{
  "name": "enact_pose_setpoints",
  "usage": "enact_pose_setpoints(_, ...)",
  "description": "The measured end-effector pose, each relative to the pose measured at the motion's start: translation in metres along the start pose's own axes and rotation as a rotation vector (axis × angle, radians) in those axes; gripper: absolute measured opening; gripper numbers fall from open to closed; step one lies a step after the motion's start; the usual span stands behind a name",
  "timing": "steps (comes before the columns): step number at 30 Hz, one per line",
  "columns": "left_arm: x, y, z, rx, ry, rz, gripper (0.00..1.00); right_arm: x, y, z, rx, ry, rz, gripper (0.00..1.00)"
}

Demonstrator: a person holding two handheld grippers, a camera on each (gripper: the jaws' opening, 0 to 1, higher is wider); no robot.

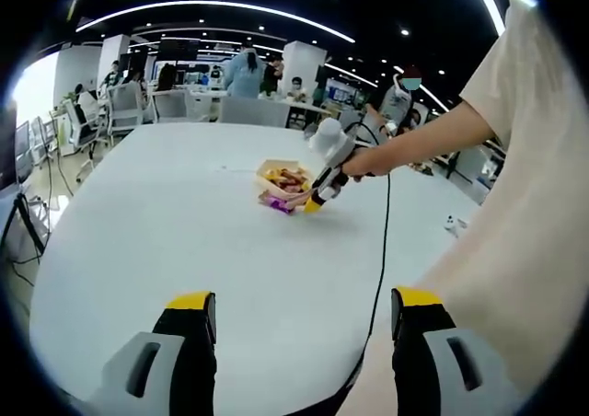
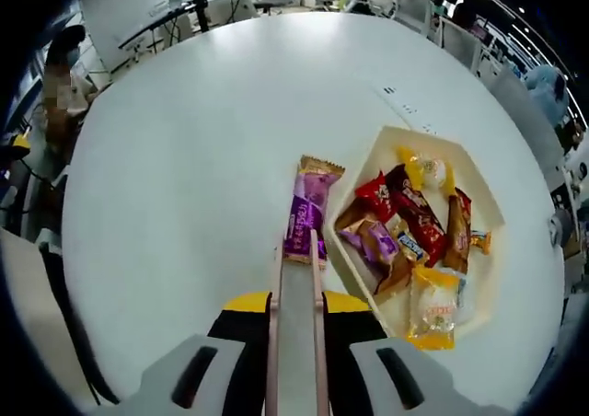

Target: Place the target food into the container with the food tongs after gripping and lifting it, then release it inside without dropping or visibly crushing the food.

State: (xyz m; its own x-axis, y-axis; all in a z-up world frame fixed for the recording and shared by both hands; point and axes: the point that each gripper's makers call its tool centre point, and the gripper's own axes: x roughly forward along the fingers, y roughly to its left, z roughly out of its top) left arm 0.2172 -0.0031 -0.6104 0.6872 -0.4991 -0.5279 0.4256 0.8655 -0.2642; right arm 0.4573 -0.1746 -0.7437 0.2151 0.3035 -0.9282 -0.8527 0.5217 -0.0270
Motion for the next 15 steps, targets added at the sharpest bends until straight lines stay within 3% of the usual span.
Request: enact_pose_setpoints(15,0.000,-0.001,-0.001,0.004,-0.005,-0.007,0.78,-0.004,0.020,-0.030,-0.023,0.026,0.057,0.19)
